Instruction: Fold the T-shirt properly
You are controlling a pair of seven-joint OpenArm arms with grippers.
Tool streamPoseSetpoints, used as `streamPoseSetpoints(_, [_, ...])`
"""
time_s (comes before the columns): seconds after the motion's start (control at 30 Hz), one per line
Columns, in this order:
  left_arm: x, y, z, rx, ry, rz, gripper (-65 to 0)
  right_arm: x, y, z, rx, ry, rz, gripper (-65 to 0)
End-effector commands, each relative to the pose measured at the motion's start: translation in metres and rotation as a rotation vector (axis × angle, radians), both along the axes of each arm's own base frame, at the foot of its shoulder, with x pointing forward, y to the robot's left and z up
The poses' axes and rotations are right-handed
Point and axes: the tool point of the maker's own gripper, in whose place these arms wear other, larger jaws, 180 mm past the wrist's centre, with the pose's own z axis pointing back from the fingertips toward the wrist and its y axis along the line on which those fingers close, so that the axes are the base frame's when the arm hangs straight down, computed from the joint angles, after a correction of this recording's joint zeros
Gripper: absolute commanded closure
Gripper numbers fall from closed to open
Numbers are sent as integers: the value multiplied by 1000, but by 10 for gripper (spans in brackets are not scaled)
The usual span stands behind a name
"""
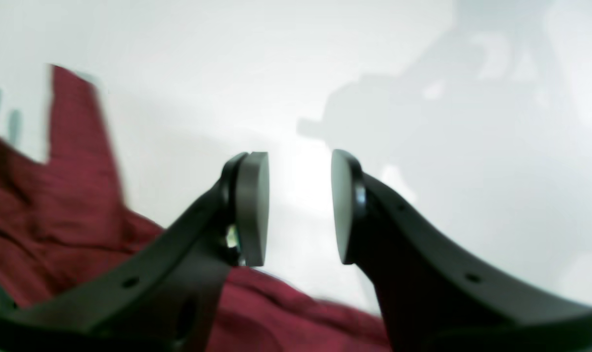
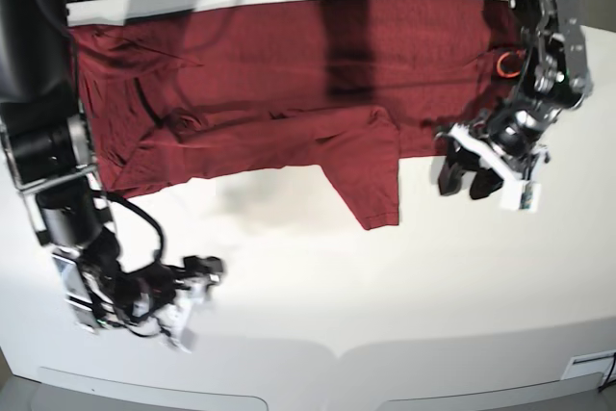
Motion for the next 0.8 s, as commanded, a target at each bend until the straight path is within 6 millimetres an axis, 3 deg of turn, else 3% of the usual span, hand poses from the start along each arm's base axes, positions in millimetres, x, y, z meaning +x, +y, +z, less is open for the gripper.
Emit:
streamPoseSetpoints(0.0, [11, -3, 8, -16, -30, -10, -290, 15, -16, 23, -2, -60, -20, -214])
streamPoseSetpoints(0.2, [36, -28, -14, -165, 79, -49, -290, -8, -96, 13, -83, -24, -131, -214])
streamPoseSetpoints(0.37, [51, -47, -30, -244, 147, -68, -290, -27, -139, 9, -118, 0, -199, -214])
streamPoseSetpoints(0.57, [65, -63, -52, -252, 217, -98, -290, -39, -159, 8, -93, 13, -253, -214])
streamPoseSetpoints(0.77, [65, -80, -74, -233, 282, -139, -290, -41, -161, 8, -96, 19, -253, -214])
